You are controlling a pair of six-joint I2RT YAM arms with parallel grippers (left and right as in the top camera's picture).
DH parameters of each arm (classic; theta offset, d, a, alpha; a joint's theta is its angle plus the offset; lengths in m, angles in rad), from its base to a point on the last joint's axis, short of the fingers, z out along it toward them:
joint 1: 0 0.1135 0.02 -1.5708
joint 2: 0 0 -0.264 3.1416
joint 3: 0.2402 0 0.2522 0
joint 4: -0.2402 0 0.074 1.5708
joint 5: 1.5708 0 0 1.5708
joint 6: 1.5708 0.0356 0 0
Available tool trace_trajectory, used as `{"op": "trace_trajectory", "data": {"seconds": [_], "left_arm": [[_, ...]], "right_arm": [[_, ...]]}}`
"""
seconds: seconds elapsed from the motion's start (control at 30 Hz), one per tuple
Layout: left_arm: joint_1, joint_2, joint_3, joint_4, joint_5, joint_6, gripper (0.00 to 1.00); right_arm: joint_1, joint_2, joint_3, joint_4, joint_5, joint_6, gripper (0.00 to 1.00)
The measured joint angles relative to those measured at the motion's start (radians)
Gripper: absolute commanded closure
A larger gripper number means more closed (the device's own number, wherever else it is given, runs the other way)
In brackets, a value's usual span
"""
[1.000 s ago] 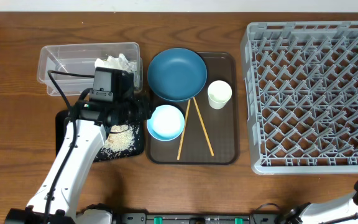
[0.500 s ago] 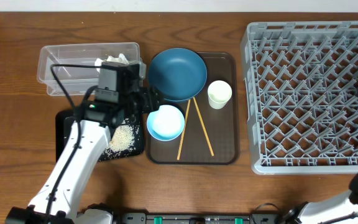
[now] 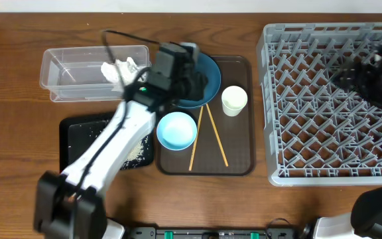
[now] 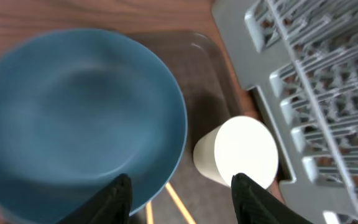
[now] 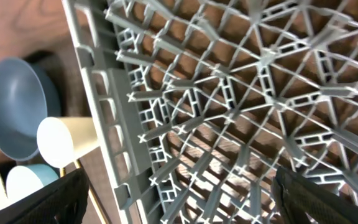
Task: Sort waste into correct bins and load items into the dishwasher rack
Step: 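Reach the left gripper to the white paper cup and grasp it, then lift the white cup and move it toward the right gripper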
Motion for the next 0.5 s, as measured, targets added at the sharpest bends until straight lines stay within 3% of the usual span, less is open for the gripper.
{"op": "trace_trajectory", "data": {"seconds": [0.5], "left_arm": [[-0.127, 0.208, 0.000, 0.083, -0.009, -0.005, 0.46]], "right_arm": [[0.072, 0.000, 0.000, 0.004, 0.085, -0.002, 0.05]]}}
